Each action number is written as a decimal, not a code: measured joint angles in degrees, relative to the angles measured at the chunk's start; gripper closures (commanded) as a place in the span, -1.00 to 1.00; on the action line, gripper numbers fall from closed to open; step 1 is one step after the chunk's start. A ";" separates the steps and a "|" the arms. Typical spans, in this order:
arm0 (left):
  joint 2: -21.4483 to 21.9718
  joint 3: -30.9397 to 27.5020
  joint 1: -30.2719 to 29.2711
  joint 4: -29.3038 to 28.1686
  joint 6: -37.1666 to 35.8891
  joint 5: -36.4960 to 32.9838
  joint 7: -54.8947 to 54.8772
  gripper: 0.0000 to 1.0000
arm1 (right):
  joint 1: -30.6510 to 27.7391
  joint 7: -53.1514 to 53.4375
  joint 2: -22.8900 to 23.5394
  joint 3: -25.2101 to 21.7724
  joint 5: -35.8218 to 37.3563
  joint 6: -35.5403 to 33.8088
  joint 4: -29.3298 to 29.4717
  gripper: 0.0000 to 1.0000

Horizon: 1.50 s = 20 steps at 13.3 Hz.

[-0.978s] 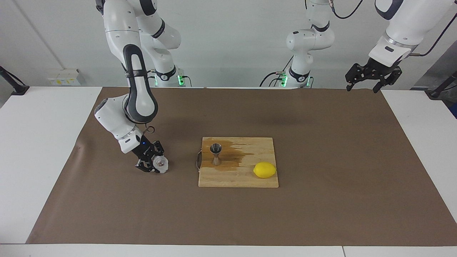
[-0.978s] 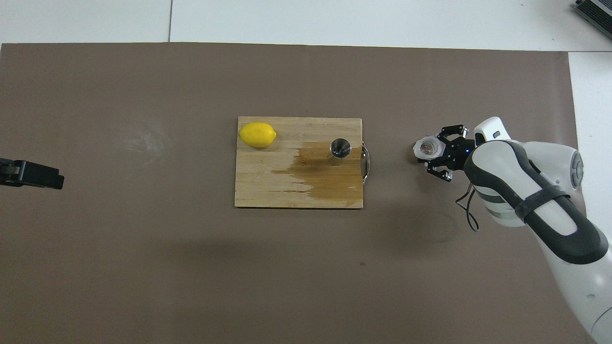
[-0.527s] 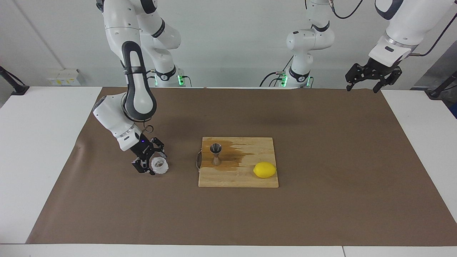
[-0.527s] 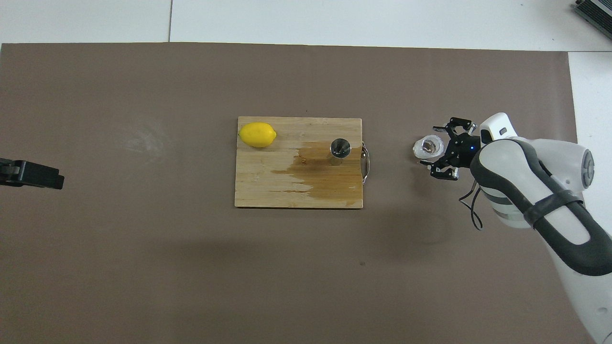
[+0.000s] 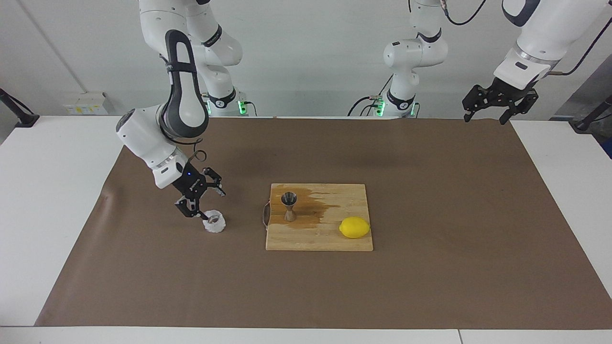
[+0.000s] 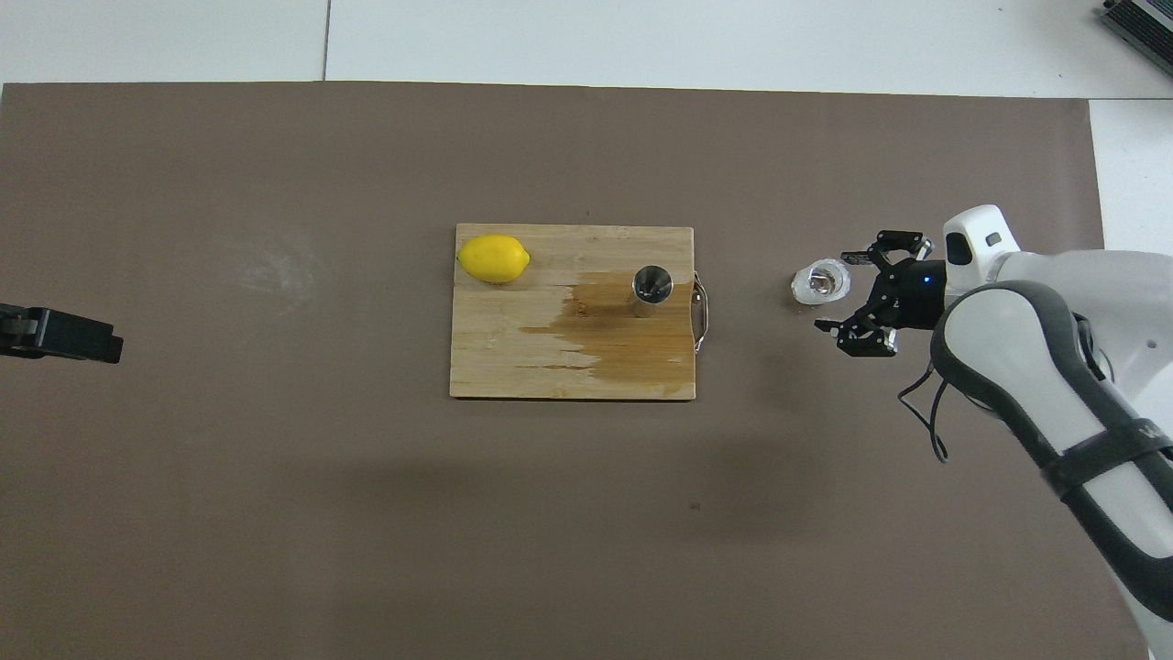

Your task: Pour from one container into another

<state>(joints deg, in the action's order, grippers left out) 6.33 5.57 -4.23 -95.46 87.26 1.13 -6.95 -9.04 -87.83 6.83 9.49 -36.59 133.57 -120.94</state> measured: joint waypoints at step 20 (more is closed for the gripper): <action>0.00 0.00 0.00 0.00 0.00 0.00 0.00 -1.00 | -2.80 70.05 -10.62 -0.37 36.37 -37.34 17.74 -1.00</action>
<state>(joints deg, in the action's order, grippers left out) 6.34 5.57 -4.23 -95.46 87.26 1.13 -6.95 -11.84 -17.78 -3.79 9.12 -0.22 96.23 -103.20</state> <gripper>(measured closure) 0.000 0.000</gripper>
